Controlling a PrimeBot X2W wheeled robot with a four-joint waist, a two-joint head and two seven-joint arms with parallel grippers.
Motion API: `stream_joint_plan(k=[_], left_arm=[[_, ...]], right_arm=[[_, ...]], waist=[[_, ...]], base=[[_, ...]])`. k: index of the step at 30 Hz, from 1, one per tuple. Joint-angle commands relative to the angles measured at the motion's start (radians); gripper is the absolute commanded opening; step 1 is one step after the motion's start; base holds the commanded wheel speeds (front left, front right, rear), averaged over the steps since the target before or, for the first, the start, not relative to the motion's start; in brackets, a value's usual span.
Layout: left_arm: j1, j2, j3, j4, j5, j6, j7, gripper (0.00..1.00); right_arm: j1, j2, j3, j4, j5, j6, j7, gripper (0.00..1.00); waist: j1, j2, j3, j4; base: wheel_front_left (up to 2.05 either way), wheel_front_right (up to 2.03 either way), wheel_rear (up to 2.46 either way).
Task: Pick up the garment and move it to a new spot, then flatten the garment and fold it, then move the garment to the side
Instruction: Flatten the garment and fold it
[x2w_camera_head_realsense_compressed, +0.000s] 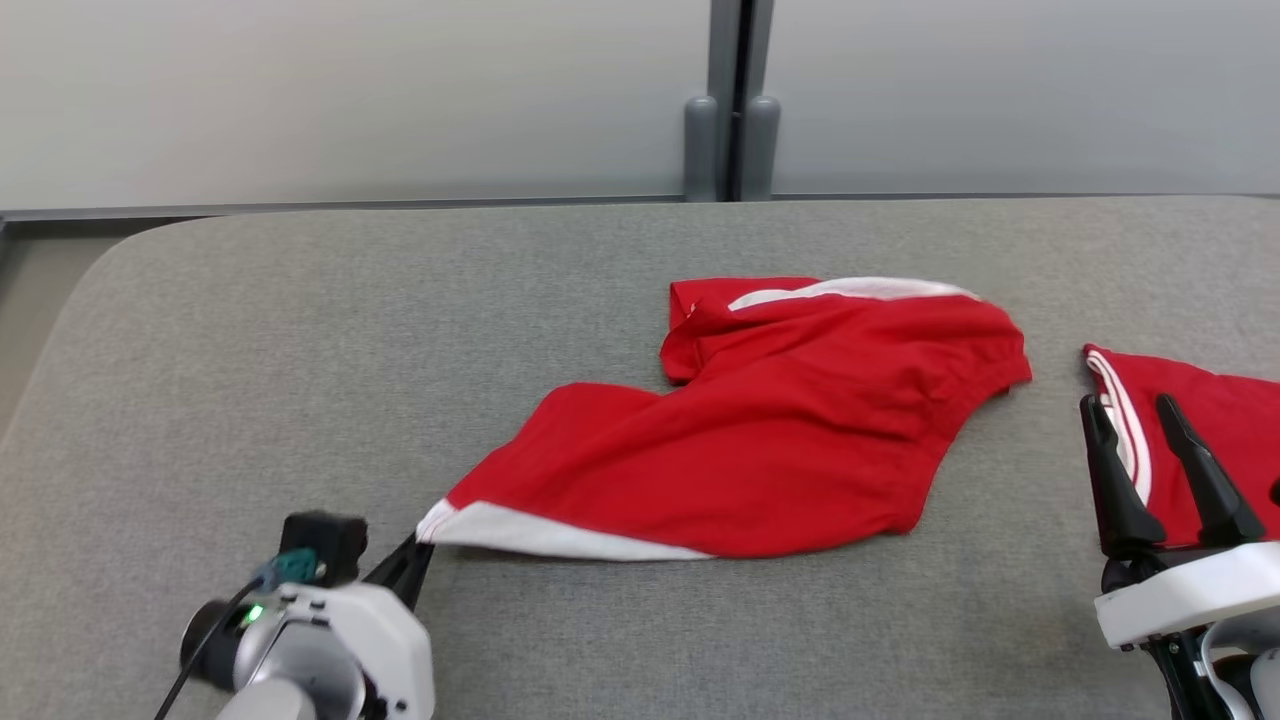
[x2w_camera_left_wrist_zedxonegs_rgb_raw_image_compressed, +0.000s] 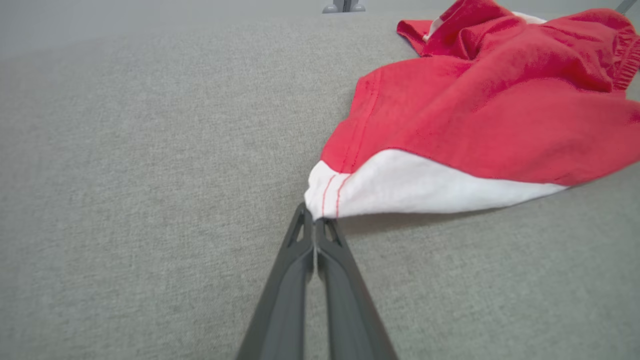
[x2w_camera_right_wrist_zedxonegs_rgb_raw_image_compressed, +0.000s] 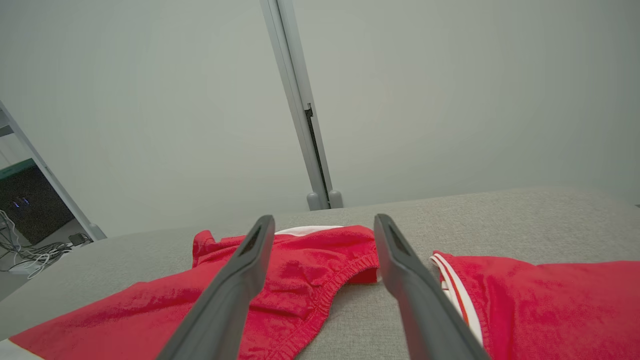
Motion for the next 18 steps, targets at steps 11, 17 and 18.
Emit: stream_joint_plan(k=[11,17,18], left_arm=[[0.182,0.081,0.055,-0.166,-0.014,0.124,0.018,1.0],[0.219,0.09,0.092,-0.247,0.016,0.19,-0.06,1.0],[0.223,0.089,0.1,-0.266,0.017,0.203,-0.078,1.0]], right_arm=[[0.032,0.0,0.008,-0.028,-0.005,0.001,0.078,1.0],[0.08,-0.01,0.052,-0.006,0.032,0.001,0.165,1.0],[0.089,-0.011,0.064,-0.005,0.042,0.001,0.186,1.0]], waist=[[0.0,-0.0001,-0.003,0.042],[0.0,-0.0001,-0.03,0.049],[0.0,-0.0001,-0.033,0.051]], base=[[0.0,0.0,0.0],[0.0,0.0,0.0],[0.0,0.0,0.0]])
